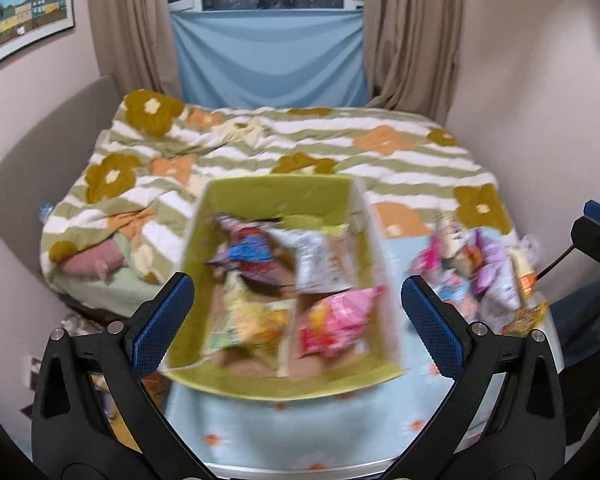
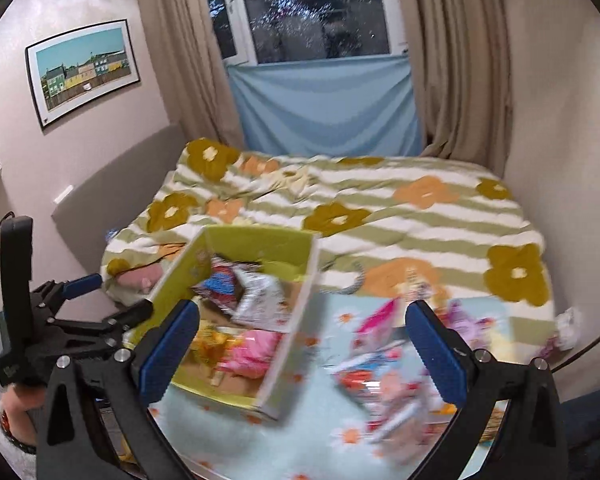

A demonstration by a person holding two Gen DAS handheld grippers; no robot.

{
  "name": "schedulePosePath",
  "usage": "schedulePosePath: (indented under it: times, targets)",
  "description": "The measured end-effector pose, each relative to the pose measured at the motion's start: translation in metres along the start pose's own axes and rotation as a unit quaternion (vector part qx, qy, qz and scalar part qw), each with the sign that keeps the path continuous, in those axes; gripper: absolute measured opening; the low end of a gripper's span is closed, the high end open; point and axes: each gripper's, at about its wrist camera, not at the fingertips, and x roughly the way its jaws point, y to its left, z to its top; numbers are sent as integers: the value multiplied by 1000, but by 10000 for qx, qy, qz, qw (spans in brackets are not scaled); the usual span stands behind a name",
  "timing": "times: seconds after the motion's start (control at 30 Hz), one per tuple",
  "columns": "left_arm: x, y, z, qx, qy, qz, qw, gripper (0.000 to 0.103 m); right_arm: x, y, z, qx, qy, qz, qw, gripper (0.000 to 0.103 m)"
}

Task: Organize snacks
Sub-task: 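Withdraw both tools from the box back toward the snack pile, then grasp the blue shrimp bag with the left tool while the right tool grasps the orange chip bag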

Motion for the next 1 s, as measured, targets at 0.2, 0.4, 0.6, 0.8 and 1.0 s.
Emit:
schedulePosePath:
  times: [0.2,0.4,0.6,0.8,1.0]
  targets:
    - [9,-69,1,37,100,-216,9997,103,-30,-80,-6,113,-33,-405,9991,103]
    - [37,-132,-15,-12,405,-250,9989,103,-39,-156,-23,398,78,-471,9981,103]
    - [78,-169,-43,-360,801,-162,9960,103,-17,-200,-55,325,442,-115,9984,103]
    - [123,-186,-72,-793,1028,-222,9913,103,24,-222,-94,71,865,467,9951,103]
    - [166,-193,-90,-1063,1234,-178,9865,103,59,-218,-124,-376,993,843,9908,103]
